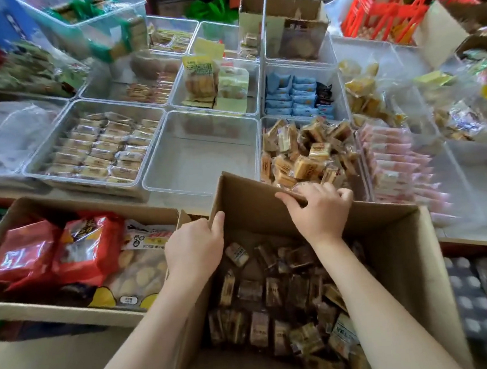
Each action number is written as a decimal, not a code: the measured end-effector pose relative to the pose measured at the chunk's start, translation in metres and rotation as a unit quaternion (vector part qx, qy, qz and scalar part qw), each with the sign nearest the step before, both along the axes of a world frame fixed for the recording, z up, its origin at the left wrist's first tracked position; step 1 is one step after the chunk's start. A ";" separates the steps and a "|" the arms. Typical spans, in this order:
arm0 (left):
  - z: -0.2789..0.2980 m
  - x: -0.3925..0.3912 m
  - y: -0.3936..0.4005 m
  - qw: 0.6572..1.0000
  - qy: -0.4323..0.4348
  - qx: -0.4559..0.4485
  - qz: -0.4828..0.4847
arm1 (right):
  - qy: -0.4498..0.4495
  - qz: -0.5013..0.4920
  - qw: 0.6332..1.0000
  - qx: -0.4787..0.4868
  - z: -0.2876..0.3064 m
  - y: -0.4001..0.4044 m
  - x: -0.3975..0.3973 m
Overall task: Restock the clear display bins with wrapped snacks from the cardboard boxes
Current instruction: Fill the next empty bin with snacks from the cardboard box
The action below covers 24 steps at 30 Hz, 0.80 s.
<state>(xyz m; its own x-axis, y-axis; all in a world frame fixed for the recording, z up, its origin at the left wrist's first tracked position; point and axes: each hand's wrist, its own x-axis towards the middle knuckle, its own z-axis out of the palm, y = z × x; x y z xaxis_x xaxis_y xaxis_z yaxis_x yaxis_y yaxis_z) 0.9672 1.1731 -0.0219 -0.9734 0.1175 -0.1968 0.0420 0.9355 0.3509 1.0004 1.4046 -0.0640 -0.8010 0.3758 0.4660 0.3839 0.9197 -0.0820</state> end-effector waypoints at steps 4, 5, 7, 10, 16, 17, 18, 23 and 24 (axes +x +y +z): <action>0.008 -0.006 0.003 1.000 -0.016 -0.006 -0.005 | 0.004 0.004 1.000 0.008 0.014 -0.002 -0.009; 0.009 -0.006 0.003 1.000 -0.017 -0.005 -0.006 | 0.010 0.006 1.000 0.011 0.017 -0.002 -0.008; 0.014 0.002 0.004 1.000 -0.019 0.002 -0.006 | 0.024 0.008 1.000 0.012 0.024 0.000 0.000; 0.028 0.018 0.009 0.999 -0.015 0.028 -0.006 | 0.042 0.008 0.999 0.017 0.039 0.006 0.015; 0.075 0.060 0.022 0.997 0.037 0.070 -0.001 | 0.099 -0.002 0.995 0.017 0.083 0.021 0.053; 0.085 0.069 0.025 0.995 0.050 0.083 0.003 | 0.108 0.000 0.994 0.019 0.093 0.024 0.059; 0.095 0.079 0.028 0.993 0.065 0.095 0.009 | 0.116 0.007 0.993 0.017 0.104 0.027 0.065; 0.134 0.136 0.061 0.986 0.121 0.114 0.021 | 0.139 0.029 0.990 -0.005 0.150 0.057 0.104; 0.136 0.147 0.071 0.985 0.122 0.117 0.020 | 0.137 0.027 0.990 -0.005 0.153 0.068 0.113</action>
<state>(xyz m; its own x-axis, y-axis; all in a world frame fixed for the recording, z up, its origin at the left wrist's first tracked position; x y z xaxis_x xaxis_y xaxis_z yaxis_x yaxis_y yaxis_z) 1.1140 1.2438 0.1137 -0.9931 0.0929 0.0711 0.1166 0.8331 0.5407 1.1137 1.4721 0.0892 -0.6638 0.3409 0.6657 0.2951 0.9372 -0.1857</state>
